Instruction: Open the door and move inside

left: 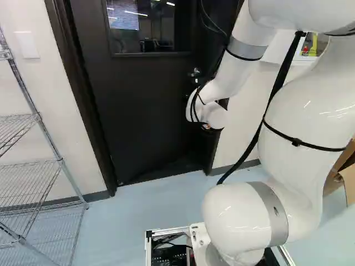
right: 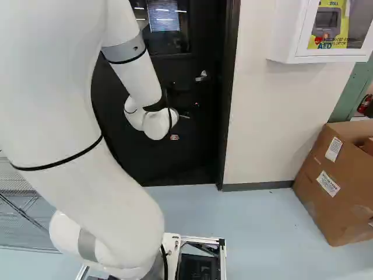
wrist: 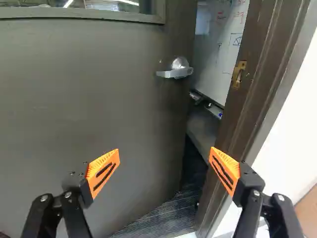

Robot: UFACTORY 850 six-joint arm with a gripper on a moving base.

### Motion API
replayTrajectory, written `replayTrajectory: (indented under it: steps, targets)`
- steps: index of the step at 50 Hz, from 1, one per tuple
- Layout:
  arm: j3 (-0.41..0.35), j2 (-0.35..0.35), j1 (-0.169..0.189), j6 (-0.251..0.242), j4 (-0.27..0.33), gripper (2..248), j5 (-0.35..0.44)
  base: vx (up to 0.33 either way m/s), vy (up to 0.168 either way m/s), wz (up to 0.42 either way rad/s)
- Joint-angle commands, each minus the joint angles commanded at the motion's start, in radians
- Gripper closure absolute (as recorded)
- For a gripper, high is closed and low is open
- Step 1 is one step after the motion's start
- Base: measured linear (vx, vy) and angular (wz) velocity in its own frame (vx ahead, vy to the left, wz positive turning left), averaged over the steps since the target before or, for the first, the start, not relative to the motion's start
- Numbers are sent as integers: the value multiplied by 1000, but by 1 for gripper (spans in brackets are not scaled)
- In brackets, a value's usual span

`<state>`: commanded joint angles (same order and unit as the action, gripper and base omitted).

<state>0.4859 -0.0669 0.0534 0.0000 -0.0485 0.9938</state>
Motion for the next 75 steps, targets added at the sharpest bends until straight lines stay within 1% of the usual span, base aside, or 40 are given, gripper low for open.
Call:
replayTrajectory:
  steps: [25,44,55,75]
  targets:
    - [0,0,0,0,0,3,0,9,2,10]
    - [0,0,0,0,0,3,0,81,5,169]
    - [0,0,0,0,0,3,0,81,-48,158]
    - [0,0,0,0,0,3,0,120,-74,-9]
